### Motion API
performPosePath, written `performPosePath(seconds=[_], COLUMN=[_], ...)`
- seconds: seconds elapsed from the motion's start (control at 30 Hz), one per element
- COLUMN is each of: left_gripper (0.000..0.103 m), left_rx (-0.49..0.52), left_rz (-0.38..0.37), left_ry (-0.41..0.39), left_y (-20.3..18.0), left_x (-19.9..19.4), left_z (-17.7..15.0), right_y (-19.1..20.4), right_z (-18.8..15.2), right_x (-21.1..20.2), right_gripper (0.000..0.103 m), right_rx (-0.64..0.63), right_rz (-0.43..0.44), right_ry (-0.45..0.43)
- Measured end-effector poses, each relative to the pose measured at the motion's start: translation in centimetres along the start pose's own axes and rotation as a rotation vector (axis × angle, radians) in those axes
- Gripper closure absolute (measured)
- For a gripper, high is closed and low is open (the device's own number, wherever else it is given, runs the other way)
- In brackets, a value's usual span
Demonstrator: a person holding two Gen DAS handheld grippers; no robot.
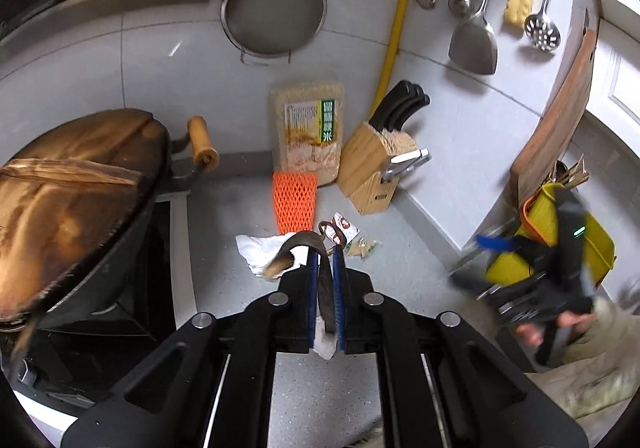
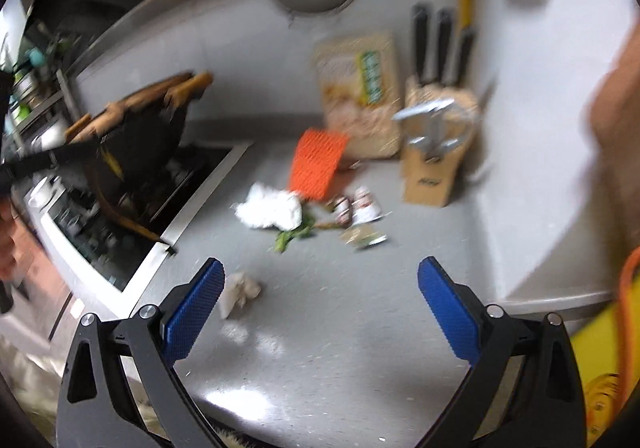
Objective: Collect trash
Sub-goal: 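Grasp a small white tissue scrap with the right tool, then carry the tissue scrap to the yellow bin and open the right tool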
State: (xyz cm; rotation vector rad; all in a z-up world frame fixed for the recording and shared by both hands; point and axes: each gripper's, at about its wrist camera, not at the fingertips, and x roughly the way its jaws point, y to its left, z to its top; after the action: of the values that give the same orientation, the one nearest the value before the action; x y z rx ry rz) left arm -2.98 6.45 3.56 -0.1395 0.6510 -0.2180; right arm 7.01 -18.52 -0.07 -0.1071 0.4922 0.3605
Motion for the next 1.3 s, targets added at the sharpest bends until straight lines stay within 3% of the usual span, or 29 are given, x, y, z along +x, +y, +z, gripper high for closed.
performPosePath(seconds=[0.03, 0.17, 0.27, 0.5, 0.53, 0.57, 0.63, 0.7, 0.8, 0.93, 1.07, 1.3], left_gripper=[0.096, 0.097, 0.097, 0.097, 0.097, 0.097, 0.097, 0.097, 0.097, 0.097, 0.097, 0.097], left_rx=[0.007, 0.026, 0.024, 0.012, 0.009, 0.006, 0.001, -0.003, -0.004, 0.003, 0.017, 0.031], left_rz=[0.004, 0.023, 0.035, 0.057, 0.06, 0.061, 0.07, 0.076, 0.085, 0.078, 0.062, 0.033], left_ry=[-0.006, -0.027, -0.036, -0.036, -0.035, -0.033, -0.03, -0.029, -0.02, -0.021, -0.023, -0.014], left_y=[-0.2, -0.5, -0.5, -0.1, 0.0, 0.1, 0.3, 0.5, 0.8, 0.9, 1.0, 0.6], left_x=[-0.5, -1.4, -2.0, -2.6, -2.6, -2.7, -2.7, -2.7, -2.5, -2.3, -1.8, -0.6], left_z=[0.2, 0.5, 0.5, 0.0, -0.1, -0.1, -0.3, -0.4, -0.4, -0.1, 0.4, 0.8], right_y=[0.2, 1.8, 3.4, 7.5, 8.0, 8.5, 8.9, 7.8, 5.5, 4.2, 3.6, 3.1], right_z=[-0.2, -1.5, -2.4, -2.8, -2.9, -3.1, -3.5, -3.3, -2.1, 0.2, 2.6, 5.4], right_x=[1.3, 7.1, 11.2, 16.8, 17.3, 17.8, 18.6, 18.5, 16.1, 10.6, 4.6, -3.6], right_gripper=[0.009, 0.041, 0.042, 0.043, 0.056, 0.076, 0.087, 0.091, 0.091, 0.092, 0.092, 0.092], right_rx=[-0.001, -0.007, -0.025, -0.1, -0.118, -0.142, -0.175, -0.082, 0.091, 0.178, 0.159, 0.077], right_rz=[0.03, 0.19, 0.24, 0.284, 0.283, 0.275, 0.239, 0.298, 0.433, 0.526, 0.5, 0.393], right_ry=[0.029, 0.189, 0.28, 0.366, 0.376, 0.388, 0.396, 0.412, 0.359, 0.227, 0.084, -0.067])
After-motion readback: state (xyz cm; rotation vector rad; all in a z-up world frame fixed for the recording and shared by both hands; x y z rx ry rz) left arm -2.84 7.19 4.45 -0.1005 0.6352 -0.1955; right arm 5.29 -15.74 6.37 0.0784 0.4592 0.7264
